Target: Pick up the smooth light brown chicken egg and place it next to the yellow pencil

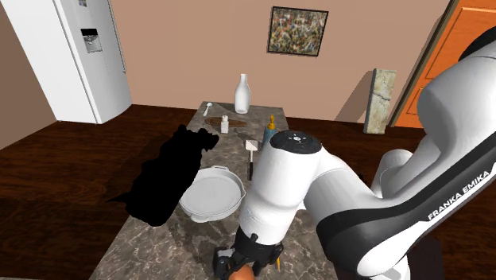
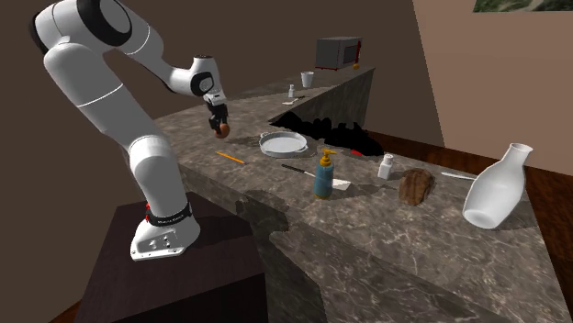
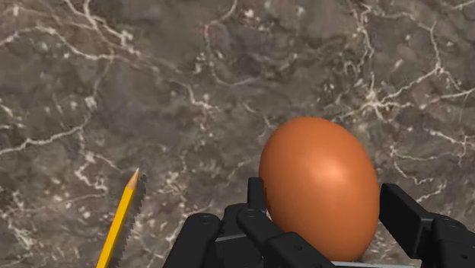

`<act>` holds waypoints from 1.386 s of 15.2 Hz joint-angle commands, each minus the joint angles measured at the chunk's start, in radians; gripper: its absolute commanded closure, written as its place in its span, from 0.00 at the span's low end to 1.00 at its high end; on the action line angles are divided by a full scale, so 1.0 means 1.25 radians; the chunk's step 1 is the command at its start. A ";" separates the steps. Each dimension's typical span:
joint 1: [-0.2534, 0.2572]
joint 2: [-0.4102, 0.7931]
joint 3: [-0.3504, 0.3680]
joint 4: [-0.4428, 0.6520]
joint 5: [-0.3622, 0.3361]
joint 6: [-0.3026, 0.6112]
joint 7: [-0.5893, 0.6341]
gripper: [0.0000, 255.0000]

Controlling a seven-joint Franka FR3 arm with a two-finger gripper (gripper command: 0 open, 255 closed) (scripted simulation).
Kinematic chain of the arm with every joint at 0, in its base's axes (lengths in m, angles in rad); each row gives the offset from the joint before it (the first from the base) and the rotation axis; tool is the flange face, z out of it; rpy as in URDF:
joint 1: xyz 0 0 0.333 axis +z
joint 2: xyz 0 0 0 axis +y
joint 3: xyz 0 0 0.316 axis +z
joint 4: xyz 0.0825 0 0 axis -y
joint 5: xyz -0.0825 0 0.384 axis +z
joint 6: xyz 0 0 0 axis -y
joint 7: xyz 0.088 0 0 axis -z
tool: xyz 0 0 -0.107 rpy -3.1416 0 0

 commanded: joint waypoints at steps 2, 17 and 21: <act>-0.015 0.032 0.022 -0.015 -0.014 0.045 0.010 1.00; -0.025 0.053 0.038 -0.025 -0.027 0.074 0.020 0.00; 0.024 -0.042 -0.029 -0.007 0.027 -0.033 -0.021 0.00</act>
